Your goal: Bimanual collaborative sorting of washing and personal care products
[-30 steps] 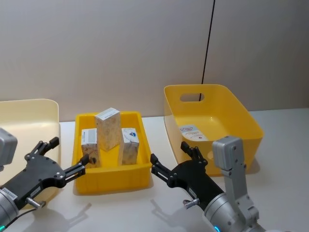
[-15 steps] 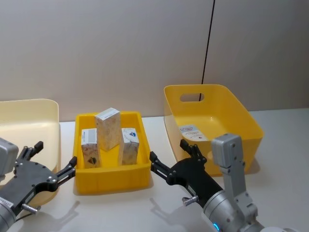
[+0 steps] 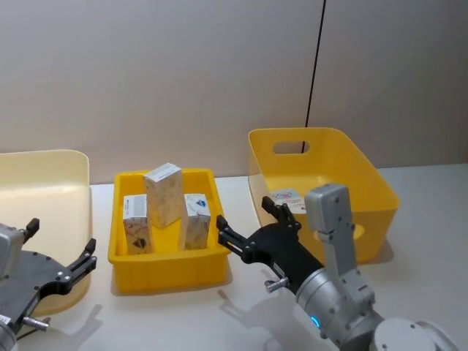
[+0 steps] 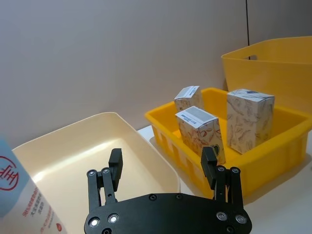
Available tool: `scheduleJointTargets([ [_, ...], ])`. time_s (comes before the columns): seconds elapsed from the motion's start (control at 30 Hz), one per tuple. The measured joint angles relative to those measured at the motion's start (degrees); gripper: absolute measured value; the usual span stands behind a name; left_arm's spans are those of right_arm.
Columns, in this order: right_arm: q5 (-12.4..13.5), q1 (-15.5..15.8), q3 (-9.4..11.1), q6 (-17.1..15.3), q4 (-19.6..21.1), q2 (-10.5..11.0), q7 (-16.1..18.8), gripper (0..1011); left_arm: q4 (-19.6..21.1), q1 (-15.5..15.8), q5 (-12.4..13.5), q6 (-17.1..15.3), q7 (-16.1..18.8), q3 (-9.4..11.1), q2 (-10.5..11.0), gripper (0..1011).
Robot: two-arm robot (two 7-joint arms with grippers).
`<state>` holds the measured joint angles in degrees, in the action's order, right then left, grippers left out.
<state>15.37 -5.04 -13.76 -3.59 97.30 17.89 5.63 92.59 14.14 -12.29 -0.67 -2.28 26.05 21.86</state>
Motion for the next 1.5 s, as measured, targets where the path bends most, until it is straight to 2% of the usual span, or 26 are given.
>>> scheduleJointTargets([
  [0.23, -0.1, -2.5, -0.6, -1.5, -2.0, -0.8, 0.9, 1001, 0.6, -0.6, 0.8, -0.2, 1.6, 0.0, 0.1, 1003],
  [0.73, 0.2, -8.9, -1.9, -4.9, -8.9, -3.7, 3.1, 1001, 0.6, -0.6, 0.8, -0.2, 1.7, 0.0, 0.0, 1003],
  [1.13, 0.2, -12.7, -2.8, -6.0, -14.4, -5.8, 4.3, 1001, 0.6, -0.6, 0.8, -0.2, 1.7, 0.0, 0.0, 1003],
  [1.5, -1.0, -15.3, -3.7, -6.2, -19.2, -7.9, 4.3, 1001, 0.6, -0.6, 0.8, -0.1, 1.7, 0.0, 0.0, 1003],
])
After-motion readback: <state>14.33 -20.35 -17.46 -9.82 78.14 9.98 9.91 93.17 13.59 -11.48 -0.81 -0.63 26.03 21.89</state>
